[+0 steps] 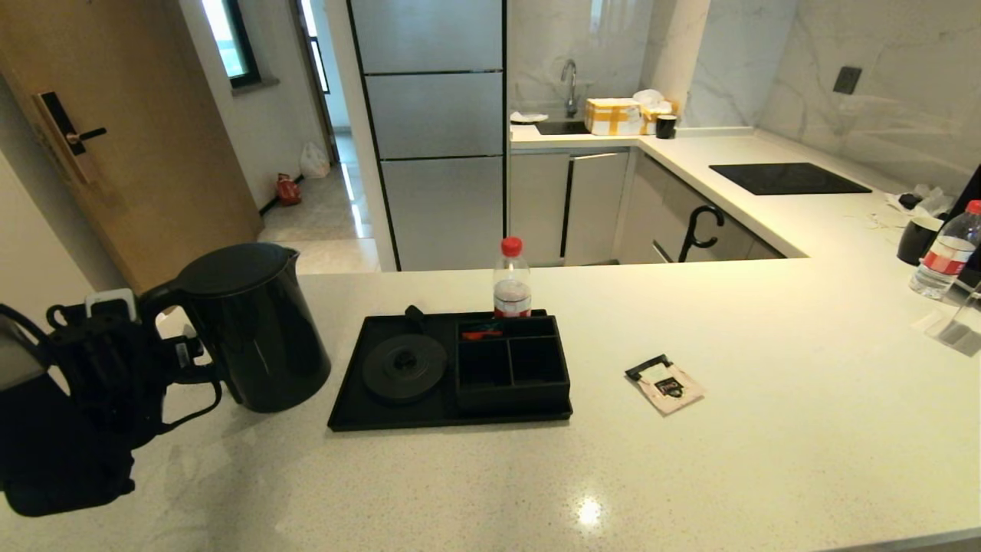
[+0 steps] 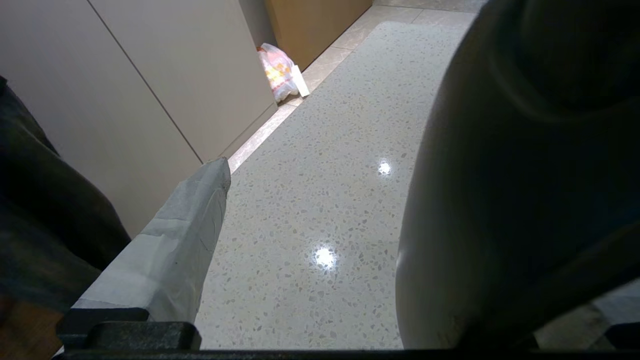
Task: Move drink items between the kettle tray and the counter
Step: Return the kettle to its original position
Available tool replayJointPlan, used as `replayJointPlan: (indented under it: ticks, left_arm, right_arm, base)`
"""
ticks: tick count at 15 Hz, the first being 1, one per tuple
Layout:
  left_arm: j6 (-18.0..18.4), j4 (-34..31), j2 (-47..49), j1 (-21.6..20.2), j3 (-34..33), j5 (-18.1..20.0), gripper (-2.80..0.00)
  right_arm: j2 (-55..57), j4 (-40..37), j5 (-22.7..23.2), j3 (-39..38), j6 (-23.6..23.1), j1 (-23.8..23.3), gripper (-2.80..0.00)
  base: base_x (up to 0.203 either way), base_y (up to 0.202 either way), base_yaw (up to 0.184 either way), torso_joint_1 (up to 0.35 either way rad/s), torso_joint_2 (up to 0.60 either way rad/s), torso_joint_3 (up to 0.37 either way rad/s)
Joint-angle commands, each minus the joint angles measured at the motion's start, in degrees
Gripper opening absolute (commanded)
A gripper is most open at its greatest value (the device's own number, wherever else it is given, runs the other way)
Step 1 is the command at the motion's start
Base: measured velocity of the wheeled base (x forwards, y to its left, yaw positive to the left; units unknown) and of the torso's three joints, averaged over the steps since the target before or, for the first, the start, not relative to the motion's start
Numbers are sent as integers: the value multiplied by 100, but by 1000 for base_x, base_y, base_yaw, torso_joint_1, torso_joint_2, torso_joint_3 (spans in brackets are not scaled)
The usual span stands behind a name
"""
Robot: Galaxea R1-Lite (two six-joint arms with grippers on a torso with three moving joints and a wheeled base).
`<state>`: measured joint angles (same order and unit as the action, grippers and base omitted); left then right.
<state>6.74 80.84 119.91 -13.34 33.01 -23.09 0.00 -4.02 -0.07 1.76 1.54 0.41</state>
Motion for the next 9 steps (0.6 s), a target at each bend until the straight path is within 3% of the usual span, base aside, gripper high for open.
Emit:
replayJointPlan:
  ticks: [1,3,4,9]
  left_arm:
    - [11,46,59,-2,83,-11,0]
    - [11,46,59,-2,83,-11,0]
    - [14,52,74,3,93,-14,-280]
    - [29,108,59,42,118,-3,-280]
  right_arm:
    - [9,-2,-1,0,-4,2,-280]
    - [9,-2,-1,0,-4,2,-280]
    - [9,-2,-1,0,5,2,-280]
    - [9,-2,-1,0,5,2,-280]
  base:
    - [0,0,0,0,0,0]
    - [0,0,0,0,0,0]
    - [0,0,0,0,0,0]
    - [0,0,0,0,0,0]
